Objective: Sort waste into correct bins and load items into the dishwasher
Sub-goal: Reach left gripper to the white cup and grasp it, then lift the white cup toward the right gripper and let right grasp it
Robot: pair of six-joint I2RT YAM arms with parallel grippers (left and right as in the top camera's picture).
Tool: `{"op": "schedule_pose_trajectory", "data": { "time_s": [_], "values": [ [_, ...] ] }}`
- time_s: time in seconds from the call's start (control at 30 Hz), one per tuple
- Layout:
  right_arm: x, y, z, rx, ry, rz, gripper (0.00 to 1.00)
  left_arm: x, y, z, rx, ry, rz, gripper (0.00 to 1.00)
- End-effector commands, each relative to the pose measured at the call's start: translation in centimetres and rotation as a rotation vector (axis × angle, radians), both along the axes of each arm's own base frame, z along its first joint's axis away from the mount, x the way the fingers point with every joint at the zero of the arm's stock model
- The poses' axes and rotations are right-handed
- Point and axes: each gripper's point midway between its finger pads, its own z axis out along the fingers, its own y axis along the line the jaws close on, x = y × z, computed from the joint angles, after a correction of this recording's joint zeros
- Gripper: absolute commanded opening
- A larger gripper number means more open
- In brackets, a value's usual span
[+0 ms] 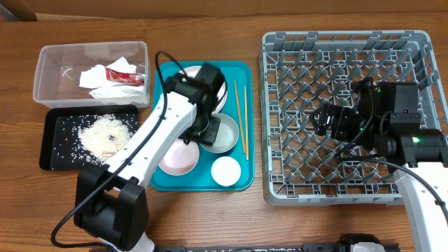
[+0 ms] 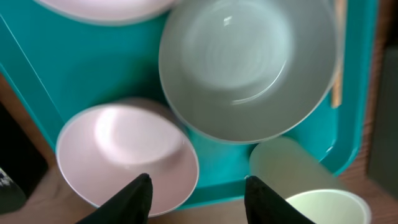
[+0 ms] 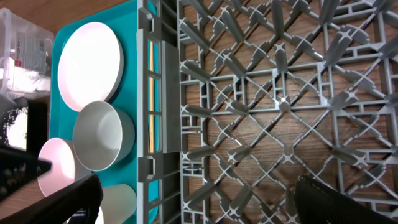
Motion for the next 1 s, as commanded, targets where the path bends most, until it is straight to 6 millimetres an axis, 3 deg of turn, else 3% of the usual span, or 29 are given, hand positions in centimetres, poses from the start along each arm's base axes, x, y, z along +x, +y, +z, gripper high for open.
{"op": "schedule_pose_trajectory", "data": {
  "time_s": [0.0, 0.1, 0.33, 0.47, 0.63, 0.87, 0.97],
  "values": [
    [0.4, -0.1, 0.9, 0.001, -0.029, -0.004, 1.00, 2.0, -2.5, 2.4, -0.109, -0.075, -0.108, 0.51],
    [0.4, -0.1, 1.0, 0.000, -0.031, -0.004, 1.00, 0.5, -4.9, 2.8, -0.236, -0.019, -0.227, 0.49],
    [0.6, -0.1, 1.1, 0.000, -0.037, -0.004, 1.00, -3.8, -5.0, 1.8, -0.194, 0.124, -0.308, 0.48],
    [0.6, -0.1, 1.1, 0.000, -0.037, -0.004, 1.00, -5.4, -5.0, -1.0, -0.159, 0.163, -0.331, 0.49],
    [0.6, -0.1, 1.0, 0.000, -0.036, -0.004, 1.00, -5.4, -4.9, -3.3, -0.153, 0.148, -0.302, 0.45],
    [0.5, -0.1, 1.0, 0.000, -0.033, -0.004, 1.00, -6.0, -5.0, -5.0, -0.151, 0.154, -0.309, 0.32],
    [0.5, -0.1, 1.0, 0.000, -0.032, -0.004, 1.00, -6.1, -4.7, -5.3, -0.141, 0.155, -0.310, 0.12]
  ]
}}
